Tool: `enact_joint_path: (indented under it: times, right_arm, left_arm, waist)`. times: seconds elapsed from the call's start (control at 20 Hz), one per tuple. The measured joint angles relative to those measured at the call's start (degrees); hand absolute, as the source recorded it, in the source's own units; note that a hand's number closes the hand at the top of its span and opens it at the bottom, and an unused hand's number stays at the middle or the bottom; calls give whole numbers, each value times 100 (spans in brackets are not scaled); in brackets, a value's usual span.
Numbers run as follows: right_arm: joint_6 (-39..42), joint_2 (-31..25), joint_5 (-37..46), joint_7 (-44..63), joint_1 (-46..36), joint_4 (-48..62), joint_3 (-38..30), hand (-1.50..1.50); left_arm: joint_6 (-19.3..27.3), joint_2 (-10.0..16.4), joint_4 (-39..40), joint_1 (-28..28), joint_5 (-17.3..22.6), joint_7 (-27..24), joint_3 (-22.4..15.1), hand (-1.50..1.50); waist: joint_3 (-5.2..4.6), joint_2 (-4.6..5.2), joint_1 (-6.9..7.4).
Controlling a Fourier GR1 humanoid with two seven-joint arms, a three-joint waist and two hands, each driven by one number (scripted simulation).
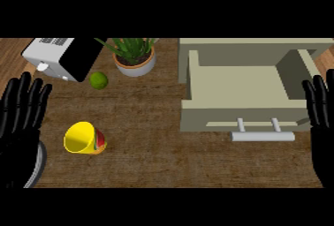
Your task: Pick up the cup, place it into the drawer and close the drawer
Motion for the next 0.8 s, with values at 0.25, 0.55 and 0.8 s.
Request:
enact_joint_path:
  times: [0.25,0.55,0.8]
  right_arm:
    - [29,38,32,-71,-59,65,93,-150]
    - [438,-147,-136,366,-78,197,384,-150]
    - [606,-243,-293,604,-434,513,298,-150]
  left_arm:
    - [-1144,521,105,79,1120,-326,265,-150]
    - [-2299,1041,986,287,2859,-114,696,-150]
    - [-2868,1449,1836,39,3551,63,1130,-150]
  waist:
    - [-35,-61,38]
    - [-49,-62,42]
    - [-44,-71,22]
